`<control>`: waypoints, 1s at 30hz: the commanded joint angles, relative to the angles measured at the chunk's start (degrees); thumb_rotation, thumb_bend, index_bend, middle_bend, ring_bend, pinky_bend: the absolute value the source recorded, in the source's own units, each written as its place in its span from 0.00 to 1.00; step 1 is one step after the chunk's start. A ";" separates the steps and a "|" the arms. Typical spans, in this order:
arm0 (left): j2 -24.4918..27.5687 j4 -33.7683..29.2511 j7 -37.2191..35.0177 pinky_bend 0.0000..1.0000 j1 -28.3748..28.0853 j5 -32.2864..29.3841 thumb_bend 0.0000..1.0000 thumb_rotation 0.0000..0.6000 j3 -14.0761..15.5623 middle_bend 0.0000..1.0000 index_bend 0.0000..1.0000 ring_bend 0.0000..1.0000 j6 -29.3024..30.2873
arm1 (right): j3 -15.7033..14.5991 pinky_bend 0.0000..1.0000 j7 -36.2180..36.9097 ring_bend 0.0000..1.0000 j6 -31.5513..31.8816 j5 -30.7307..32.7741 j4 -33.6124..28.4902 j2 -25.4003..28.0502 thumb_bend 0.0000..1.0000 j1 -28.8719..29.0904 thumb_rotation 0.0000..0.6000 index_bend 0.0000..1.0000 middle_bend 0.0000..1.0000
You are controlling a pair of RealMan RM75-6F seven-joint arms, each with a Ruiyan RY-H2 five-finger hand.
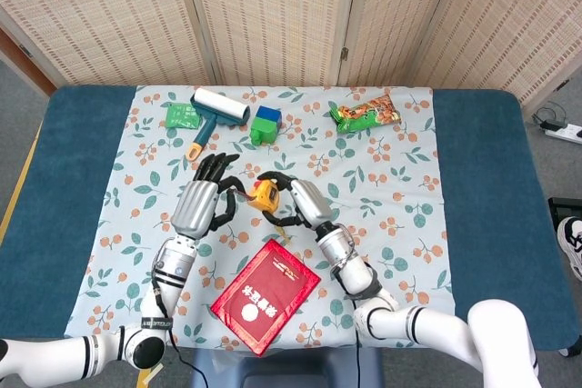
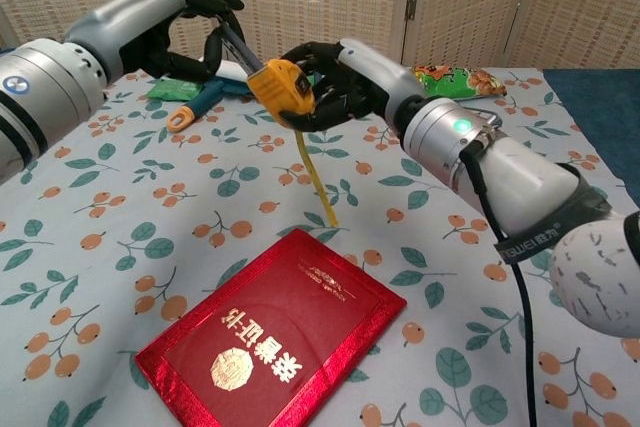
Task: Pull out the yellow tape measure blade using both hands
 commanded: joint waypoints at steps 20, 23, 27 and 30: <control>3.79 4.51 -11.25 0.00 3.62 -0.24 0.82 1.00 -1.73 0.21 0.54 0.14 -0.01 | -5.52 0.32 -0.50 0.46 0.39 -0.53 -5.85 9.50 0.38 -6.97 1.00 0.57 0.46; 4.68 5.59 -13.31 0.00 4.15 -0.48 0.82 1.00 -1.92 0.21 0.54 0.14 -0.57 | -6.67 0.32 -1.03 0.46 0.37 -0.54 -7.57 11.76 0.38 -8.41 1.00 0.57 0.46; 5.83 7.26 -16.13 0.00 4.67 -1.15 0.82 1.00 -2.22 0.22 0.54 0.14 -1.89 | -8.26 0.32 -1.57 0.46 0.62 -0.87 -9.80 14.92 0.38 -10.39 1.00 0.57 0.46; 6.23 8.69 -17.57 0.00 4.84 -1.21 0.82 1.00 -2.27 0.22 0.54 0.14 -2.50 | -9.20 0.32 -1.63 0.46 0.97 -0.92 -10.50 16.42 0.38 -11.72 1.00 0.57 0.46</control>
